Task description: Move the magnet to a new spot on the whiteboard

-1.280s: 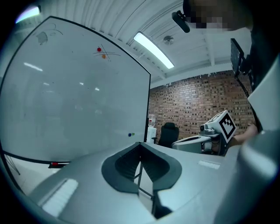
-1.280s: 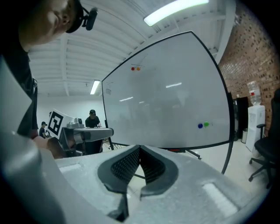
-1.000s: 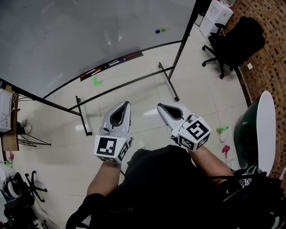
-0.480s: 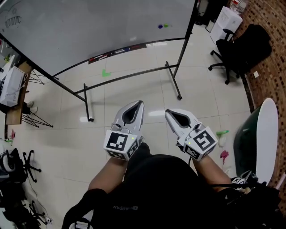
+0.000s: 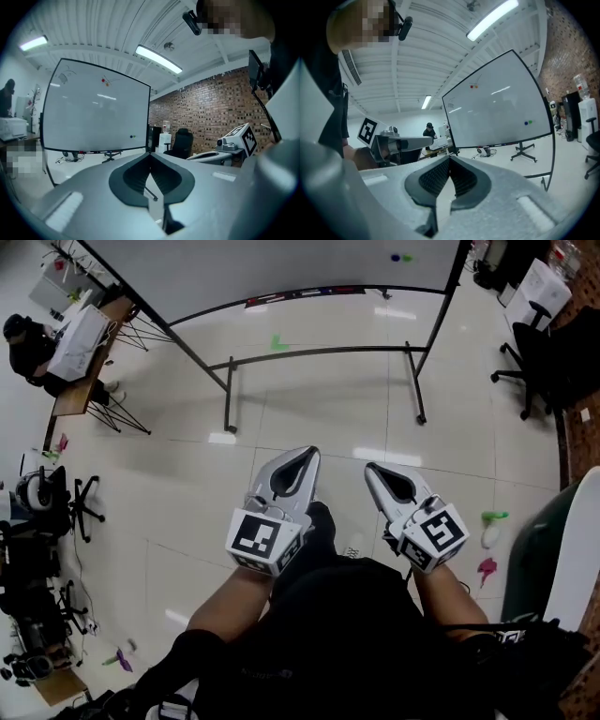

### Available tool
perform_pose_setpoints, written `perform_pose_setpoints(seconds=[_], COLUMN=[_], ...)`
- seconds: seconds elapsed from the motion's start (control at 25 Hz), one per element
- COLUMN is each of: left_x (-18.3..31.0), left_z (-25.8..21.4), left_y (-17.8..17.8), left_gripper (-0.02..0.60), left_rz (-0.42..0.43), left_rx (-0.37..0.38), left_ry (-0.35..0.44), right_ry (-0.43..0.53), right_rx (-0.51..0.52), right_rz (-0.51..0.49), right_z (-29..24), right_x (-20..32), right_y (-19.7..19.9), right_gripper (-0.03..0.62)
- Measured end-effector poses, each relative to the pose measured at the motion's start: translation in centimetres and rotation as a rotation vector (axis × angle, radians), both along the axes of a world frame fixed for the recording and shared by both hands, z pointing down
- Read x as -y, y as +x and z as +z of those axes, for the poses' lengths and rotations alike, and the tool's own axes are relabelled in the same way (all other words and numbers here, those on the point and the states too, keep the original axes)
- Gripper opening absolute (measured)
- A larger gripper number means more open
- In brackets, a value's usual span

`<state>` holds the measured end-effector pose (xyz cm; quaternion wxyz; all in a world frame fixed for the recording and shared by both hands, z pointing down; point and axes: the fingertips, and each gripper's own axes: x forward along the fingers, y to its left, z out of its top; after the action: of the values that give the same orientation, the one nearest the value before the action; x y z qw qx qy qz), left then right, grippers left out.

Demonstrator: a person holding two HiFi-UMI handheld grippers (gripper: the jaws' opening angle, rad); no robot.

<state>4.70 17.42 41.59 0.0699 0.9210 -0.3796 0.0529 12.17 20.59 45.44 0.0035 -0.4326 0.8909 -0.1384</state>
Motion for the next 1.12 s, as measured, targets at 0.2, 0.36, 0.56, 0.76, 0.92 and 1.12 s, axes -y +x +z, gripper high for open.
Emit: perform_pose_setpoints(seconds=[0.2,0.36,0.56,0.76,0.92,1.12], left_x=[-3.3,-4.6,-5.7,-6.4,-6.0,-5.5], left_z=[-1.8,-2.7,-3.1,-2.8,-2.4,-1.2], left_y=[-4.4,-7.3,-12.4,-18.5,-23.1,-26.1], left_gripper=[0.017,0.017,0.017,0.017,0.017,0.017], left_rz=[-0.12,-0.165,-0.196,-0.201,-0.173,-0.067], left_rx=[0.01,0.002,0.001,0.0,-0.016,-0.045], left_ry=[0.029,0.045,0.066,0.045,0.038,0.017], right_ry=[0.056,0.097,0.113,0.08,0.067,0.049], right_rx=[-0.004,-0.007,-0.02,-0.022,-0.045,-0.076], right_rz=[-0.091,-0.121,-0.122,-0.1,-0.068,0.025], right_z=[-1.9,-4.0,-4.7,-3.8,-3.3,-2.5], right_x=[-2.0,-2.1,-2.3,-2.9,-3.8,-5.2], right_y=[-3.1,-5.3,-9.2,-14.5,-19.1,-22.9], right_gripper=[0.0,0.0,0.0,0.0,0.0,0.0])
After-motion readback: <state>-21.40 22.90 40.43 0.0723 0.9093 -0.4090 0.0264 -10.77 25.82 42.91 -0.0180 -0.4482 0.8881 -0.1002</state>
